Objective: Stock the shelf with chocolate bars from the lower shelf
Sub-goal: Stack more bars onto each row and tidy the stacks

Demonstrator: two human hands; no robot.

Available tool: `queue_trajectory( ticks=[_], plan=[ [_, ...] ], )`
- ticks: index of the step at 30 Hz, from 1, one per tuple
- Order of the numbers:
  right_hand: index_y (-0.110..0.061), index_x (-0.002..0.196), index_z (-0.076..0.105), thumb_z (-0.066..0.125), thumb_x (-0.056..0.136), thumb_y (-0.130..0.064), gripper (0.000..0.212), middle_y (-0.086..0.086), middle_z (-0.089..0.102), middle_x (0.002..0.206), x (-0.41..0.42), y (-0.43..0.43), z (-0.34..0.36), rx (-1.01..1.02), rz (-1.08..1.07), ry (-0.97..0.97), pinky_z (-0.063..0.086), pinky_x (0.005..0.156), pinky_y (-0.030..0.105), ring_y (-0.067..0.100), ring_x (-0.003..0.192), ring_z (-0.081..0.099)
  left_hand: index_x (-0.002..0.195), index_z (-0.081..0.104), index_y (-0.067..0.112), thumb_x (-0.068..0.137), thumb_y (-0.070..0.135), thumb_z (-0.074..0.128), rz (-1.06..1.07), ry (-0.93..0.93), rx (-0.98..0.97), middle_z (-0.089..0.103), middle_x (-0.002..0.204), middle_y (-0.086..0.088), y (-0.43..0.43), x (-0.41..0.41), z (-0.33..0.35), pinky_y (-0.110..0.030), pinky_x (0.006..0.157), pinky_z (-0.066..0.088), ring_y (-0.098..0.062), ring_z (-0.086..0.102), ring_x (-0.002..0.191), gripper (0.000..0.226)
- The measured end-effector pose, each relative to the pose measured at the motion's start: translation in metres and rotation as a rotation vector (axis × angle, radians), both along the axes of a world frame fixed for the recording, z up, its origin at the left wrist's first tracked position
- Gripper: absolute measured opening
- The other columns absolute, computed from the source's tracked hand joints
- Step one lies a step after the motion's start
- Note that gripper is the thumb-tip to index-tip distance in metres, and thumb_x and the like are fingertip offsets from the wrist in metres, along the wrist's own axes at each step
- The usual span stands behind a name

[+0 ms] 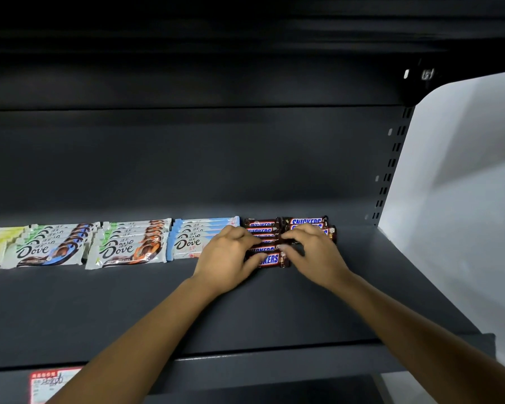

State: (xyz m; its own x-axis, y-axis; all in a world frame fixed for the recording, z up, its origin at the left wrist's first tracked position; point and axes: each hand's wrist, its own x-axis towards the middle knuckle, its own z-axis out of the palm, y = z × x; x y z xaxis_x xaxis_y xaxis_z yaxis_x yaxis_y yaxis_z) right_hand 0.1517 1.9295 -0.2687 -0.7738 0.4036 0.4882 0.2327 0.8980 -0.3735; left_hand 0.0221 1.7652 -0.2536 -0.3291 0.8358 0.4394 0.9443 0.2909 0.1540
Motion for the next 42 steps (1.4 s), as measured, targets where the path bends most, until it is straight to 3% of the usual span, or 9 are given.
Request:
queue_trajectory(
  ticks=[2, 5, 10, 14, 22, 29, 33, 37, 42],
  plan=[
    [-0.011, 0.109, 0.067, 0.060, 0.088, -0.016, 0.024, 0.006, 0.063, 0.110, 0.003, 0.010, 0.001, 0.041, -0.101, 0.020, 0.038, 0.089, 0.029, 0.024, 0.107, 0.052, 0.116, 0.064, 0.019, 0.081, 0.059, 0.034, -0.018, 0.015, 0.028, 0.063, 0.112, 0.001, 0.008, 0.006, -0.001, -0.028, 0.092, 0.041, -0.020, 0.053, 0.108, 0.061],
    [-0.008, 0.109, 0.068, 0.059, 0.083, -0.002, 0.028, 0.011, 0.064, 0.109, 0.012, 0.026, 0.004, 0.083, -0.199, 0.002, 0.044, 0.086, 0.038, 0.030, 0.101, 0.052, 0.116, 0.064, 0.016, 0.084, 0.046, 0.054, -0.048, 0.060, 0.020, 0.064, 0.112, -0.002, 0.025, 0.015, 0.000, -0.033, 0.094, 0.045, -0.023, 0.054, 0.109, 0.045],
    [-0.013, 0.115, 0.066, 0.061, 0.083, -0.008, 0.032, 0.008, 0.062, 0.120, 0.019, 0.050, 0.002, 0.057, -0.231, -0.052, 0.043, 0.093, 0.037, 0.027, 0.109, 0.050, 0.108, 0.066, 0.013, 0.083, 0.035, 0.056, -0.067, 0.117, -0.012, 0.067, 0.109, -0.004, 0.060, 0.034, 0.009, -0.037, 0.090, 0.047, -0.026, 0.056, 0.105, 0.034],
    [-0.013, 0.116, 0.066, 0.058, 0.087, -0.009, 0.031, 0.007, 0.061, 0.123, 0.018, 0.062, 0.002, 0.016, -0.202, -0.069, 0.036, 0.097, 0.028, 0.026, 0.116, 0.049, 0.108, 0.059, 0.017, 0.091, 0.034, 0.048, 0.009, 0.125, -0.074, 0.062, 0.115, 0.000, 0.085, 0.038, 0.015, -0.033, 0.089, 0.041, -0.022, 0.050, 0.109, 0.027],
    [-0.010, 0.110, 0.069, 0.055, 0.089, -0.007, 0.026, 0.008, 0.066, 0.114, 0.014, 0.067, 0.004, 0.073, -0.134, -0.086, 0.043, 0.085, 0.029, 0.030, 0.103, 0.058, 0.112, 0.058, 0.016, 0.089, 0.031, 0.046, 0.073, 0.151, -0.236, 0.061, 0.115, -0.005, 0.111, 0.034, 0.007, -0.035, 0.090, 0.040, -0.024, 0.050, 0.110, 0.029],
    [-0.013, 0.113, 0.068, 0.053, 0.090, -0.008, 0.028, 0.005, 0.063, 0.121, 0.013, 0.070, 0.003, 0.044, -0.137, -0.098, 0.042, 0.087, 0.027, 0.028, 0.105, 0.057, 0.107, 0.058, 0.019, 0.088, 0.014, 0.046, 0.082, 0.161, -0.235, 0.063, 0.111, -0.002, 0.114, 0.027, 0.005, -0.035, 0.083, 0.042, -0.025, 0.053, 0.104, 0.023],
    [-0.015, 0.115, 0.066, 0.054, 0.088, -0.010, 0.031, 0.002, 0.062, 0.122, 0.014, 0.069, 0.004, 0.018, -0.157, -0.085, 0.039, 0.086, 0.026, 0.027, 0.105, 0.054, 0.099, 0.060, 0.018, 0.090, 0.021, 0.044, 0.084, 0.076, -0.224, 0.064, 0.106, -0.004, 0.114, 0.025, 0.008, -0.034, 0.079, 0.044, -0.027, 0.055, 0.099, 0.018],
    [-0.013, 0.114, 0.066, 0.059, 0.083, -0.009, 0.032, 0.003, 0.062, 0.118, 0.012, 0.061, 0.010, 0.048, -0.143, 0.000, 0.043, 0.094, 0.036, 0.027, 0.107, 0.051, 0.110, 0.060, 0.019, 0.093, 0.028, 0.041, 0.104, 0.046, -0.162, 0.063, 0.111, -0.003, 0.106, 0.025, 0.017, -0.034, 0.082, 0.043, -0.027, 0.053, 0.102, 0.027],
    [-0.013, 0.103, 0.069, 0.060, 0.081, -0.008, 0.024, 0.003, 0.064, 0.107, -0.006, 0.035, 0.019, 0.074, -0.061, 0.050, 0.044, 0.089, 0.037, 0.027, 0.102, 0.052, 0.117, 0.059, 0.022, 0.091, 0.023, 0.041, 0.148, 0.066, -0.075, 0.062, 0.115, -0.002, 0.077, 0.013, 0.020, -0.035, 0.088, 0.044, -0.026, 0.052, 0.105, 0.032]
  ],
)
